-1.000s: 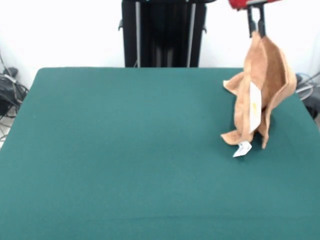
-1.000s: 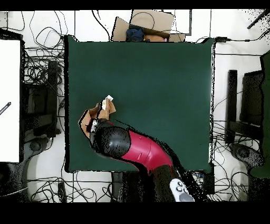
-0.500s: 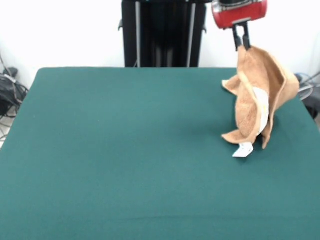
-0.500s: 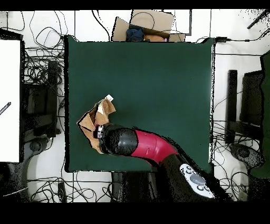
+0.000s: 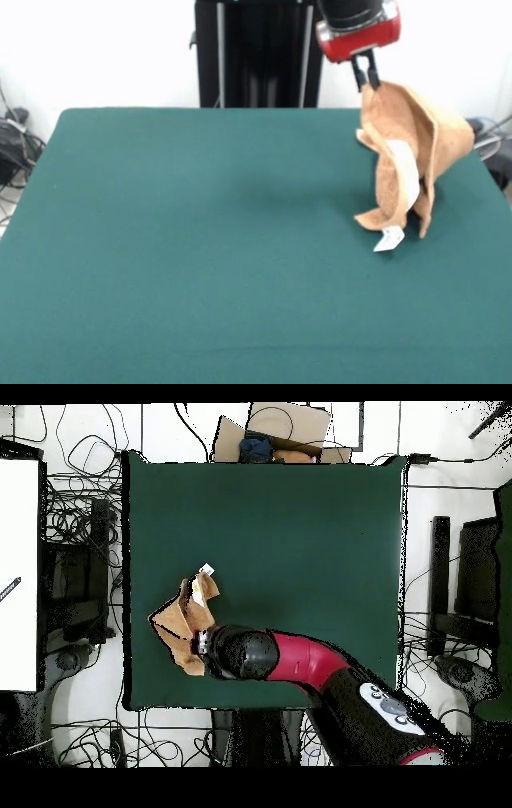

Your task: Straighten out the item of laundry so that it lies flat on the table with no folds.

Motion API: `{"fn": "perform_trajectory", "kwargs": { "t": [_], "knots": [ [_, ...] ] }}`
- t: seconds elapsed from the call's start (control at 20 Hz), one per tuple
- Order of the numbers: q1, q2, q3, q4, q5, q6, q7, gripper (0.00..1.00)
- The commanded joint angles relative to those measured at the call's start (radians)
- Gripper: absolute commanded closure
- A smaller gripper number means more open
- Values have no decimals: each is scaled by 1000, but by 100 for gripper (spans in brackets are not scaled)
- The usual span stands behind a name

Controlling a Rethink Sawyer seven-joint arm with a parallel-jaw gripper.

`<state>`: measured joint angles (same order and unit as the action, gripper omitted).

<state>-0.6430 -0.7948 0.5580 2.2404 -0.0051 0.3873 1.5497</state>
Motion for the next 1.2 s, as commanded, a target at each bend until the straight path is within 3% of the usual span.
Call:
{"fn": "perform_trajectory", "kwargs": {
  "t": [0.05, 0.5, 1.2],
  "knots": [
    [-59, 101, 96, -95, -107, 79, -115, 100],
    [-130, 122, 115, -210, -190, 229, -166, 100],
    [-210, 124, 174, -269, -273, 350, -183, 100]
  ]
}}
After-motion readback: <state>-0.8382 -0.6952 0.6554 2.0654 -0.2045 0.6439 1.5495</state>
